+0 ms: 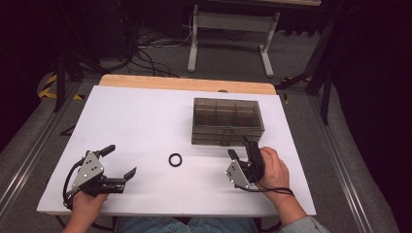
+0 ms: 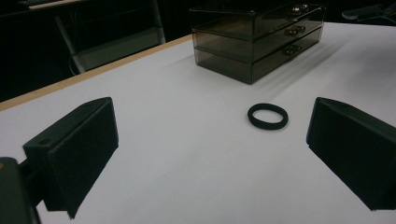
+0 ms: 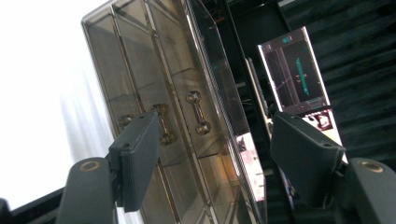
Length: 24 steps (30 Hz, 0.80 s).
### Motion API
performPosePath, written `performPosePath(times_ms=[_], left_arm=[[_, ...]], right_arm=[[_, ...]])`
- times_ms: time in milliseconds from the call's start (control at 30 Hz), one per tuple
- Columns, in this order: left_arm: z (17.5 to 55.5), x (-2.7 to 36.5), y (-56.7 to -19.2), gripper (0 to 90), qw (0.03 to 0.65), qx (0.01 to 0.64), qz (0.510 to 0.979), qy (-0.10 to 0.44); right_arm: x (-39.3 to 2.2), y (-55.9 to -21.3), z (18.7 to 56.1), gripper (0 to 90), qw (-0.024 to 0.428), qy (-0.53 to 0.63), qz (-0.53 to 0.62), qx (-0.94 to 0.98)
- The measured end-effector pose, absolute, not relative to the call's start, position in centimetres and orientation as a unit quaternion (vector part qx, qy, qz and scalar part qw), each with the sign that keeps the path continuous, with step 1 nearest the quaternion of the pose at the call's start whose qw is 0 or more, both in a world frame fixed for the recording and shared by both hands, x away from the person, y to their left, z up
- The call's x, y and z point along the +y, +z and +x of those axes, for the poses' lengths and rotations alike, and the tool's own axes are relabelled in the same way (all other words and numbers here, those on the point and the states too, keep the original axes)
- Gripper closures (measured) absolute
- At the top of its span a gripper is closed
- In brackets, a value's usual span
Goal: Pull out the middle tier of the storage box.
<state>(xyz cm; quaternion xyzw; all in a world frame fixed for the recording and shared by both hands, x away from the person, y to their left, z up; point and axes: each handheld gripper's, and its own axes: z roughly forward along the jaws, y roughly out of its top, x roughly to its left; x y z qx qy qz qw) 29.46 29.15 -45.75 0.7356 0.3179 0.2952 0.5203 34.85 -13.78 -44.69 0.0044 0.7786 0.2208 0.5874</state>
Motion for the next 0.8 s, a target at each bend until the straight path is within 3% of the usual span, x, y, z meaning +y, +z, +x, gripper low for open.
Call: performPosePath(times_ms=[800], left_arm=[[29.5, 29.2, -45.7, 2.9, 0.518, 0.316, 0.737, 0.296]], right_arm=[[-13.0, -46.3, 35.1, 38.7, 0.627, 0.157, -0.031, 0.763]])
